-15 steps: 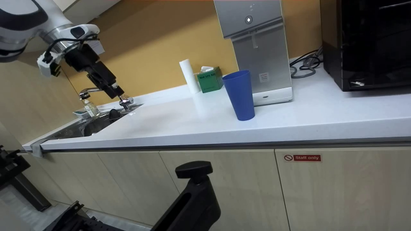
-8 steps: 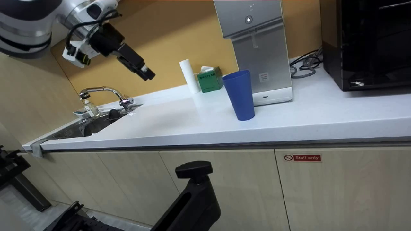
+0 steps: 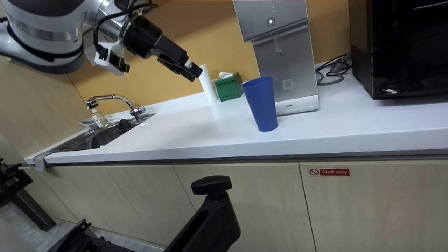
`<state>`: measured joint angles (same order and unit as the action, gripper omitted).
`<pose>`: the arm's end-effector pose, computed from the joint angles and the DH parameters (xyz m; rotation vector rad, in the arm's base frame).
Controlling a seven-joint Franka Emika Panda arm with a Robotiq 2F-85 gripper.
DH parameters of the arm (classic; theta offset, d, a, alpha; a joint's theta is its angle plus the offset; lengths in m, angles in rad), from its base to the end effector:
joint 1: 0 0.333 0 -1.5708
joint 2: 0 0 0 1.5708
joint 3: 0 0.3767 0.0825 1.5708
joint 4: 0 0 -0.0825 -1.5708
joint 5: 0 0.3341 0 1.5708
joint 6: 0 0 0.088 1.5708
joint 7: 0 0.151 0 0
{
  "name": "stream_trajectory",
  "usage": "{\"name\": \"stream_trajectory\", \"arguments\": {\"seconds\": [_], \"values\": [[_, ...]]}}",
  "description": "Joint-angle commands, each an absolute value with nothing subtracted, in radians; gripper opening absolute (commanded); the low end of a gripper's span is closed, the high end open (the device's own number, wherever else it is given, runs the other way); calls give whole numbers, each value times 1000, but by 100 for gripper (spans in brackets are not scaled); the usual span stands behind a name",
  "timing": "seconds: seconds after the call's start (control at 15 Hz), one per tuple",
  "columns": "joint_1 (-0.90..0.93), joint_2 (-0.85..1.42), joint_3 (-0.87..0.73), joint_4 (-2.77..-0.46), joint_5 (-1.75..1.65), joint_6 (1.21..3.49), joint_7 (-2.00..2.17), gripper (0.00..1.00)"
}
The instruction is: Put the cup under the tap dispenser
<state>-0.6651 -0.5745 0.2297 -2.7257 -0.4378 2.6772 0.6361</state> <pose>0.3159 -0.1342 0.4867 2.5062 -0.9580 0.7152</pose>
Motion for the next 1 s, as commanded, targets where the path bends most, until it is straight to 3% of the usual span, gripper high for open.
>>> {"name": "stream_trajectory", "arguments": {"seconds": [0.0, 0.27, 0.93], "values": [[-669, -567, 225, -2723, -455, 2679, 650, 100], [-680, -561, 234, -2723, -460, 2686, 661, 100], [-662, -317, 163, -2704, -444, 2978, 528, 100]]}}
